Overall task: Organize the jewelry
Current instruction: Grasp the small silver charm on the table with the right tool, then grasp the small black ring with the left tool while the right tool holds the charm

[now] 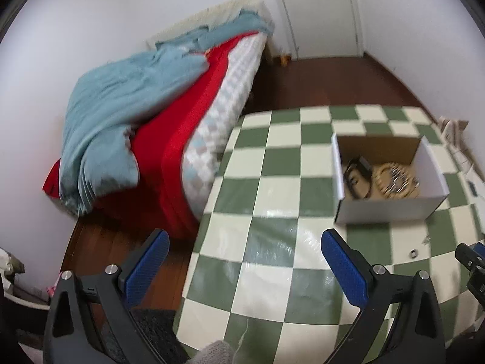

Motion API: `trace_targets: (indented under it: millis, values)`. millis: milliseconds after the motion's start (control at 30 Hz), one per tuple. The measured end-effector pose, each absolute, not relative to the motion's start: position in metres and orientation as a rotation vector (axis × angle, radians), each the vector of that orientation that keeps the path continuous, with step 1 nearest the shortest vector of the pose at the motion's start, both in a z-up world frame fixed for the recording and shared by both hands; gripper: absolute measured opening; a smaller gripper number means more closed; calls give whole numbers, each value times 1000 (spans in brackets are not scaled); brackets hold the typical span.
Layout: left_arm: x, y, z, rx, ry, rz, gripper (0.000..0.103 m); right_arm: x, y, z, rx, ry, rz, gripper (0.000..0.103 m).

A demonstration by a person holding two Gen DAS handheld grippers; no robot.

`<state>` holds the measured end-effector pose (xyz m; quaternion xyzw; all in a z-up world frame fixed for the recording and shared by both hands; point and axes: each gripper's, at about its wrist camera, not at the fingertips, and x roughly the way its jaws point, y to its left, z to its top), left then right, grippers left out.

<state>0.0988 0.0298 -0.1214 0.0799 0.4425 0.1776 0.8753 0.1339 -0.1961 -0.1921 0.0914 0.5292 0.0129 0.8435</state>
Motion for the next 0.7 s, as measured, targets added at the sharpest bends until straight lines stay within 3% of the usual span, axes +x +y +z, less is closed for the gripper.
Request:
trace_targets:
  millis: [367, 433, 500, 700]
  values:
    - [120, 25, -165, 219, 1014, 386, 102, 177, -169, -262, 142, 1146, 33, 49]
    - [121, 21, -168, 223, 1021, 376, 102, 178, -163, -265, 109, 1124, 34, 40]
    - [124, 16, -170, 226, 1025, 365, 102, 180, -158, -265, 70, 1116, 29, 9]
    - [129, -19, -177, 204, 1046, 256, 102, 168, -188, -252, 161, 1089, 15, 9]
